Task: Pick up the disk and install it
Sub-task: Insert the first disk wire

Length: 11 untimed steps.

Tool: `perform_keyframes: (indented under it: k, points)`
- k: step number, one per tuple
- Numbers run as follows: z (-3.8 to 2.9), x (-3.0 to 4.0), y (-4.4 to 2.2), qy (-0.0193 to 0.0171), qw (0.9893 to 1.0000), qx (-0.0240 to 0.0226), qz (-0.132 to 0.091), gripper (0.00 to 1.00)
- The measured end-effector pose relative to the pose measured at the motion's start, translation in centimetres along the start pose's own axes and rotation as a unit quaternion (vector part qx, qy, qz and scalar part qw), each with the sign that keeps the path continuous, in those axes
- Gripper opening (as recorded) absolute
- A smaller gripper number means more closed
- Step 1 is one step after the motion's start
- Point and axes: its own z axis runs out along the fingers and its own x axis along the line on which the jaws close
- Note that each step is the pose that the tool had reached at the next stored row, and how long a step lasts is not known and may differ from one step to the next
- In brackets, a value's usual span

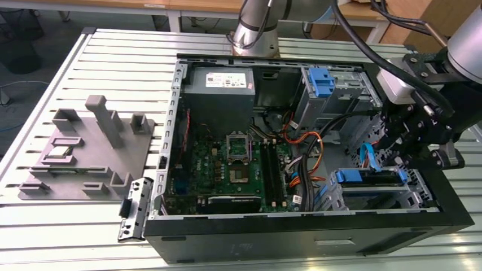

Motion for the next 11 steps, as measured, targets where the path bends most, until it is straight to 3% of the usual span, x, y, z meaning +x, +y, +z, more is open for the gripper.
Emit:
perform_keyframes:
  k: [11]
  points:
    - [0.15, -0.92, -0.50, 0.0001, 1.0000, -0.0002, 0.004, 0.37]
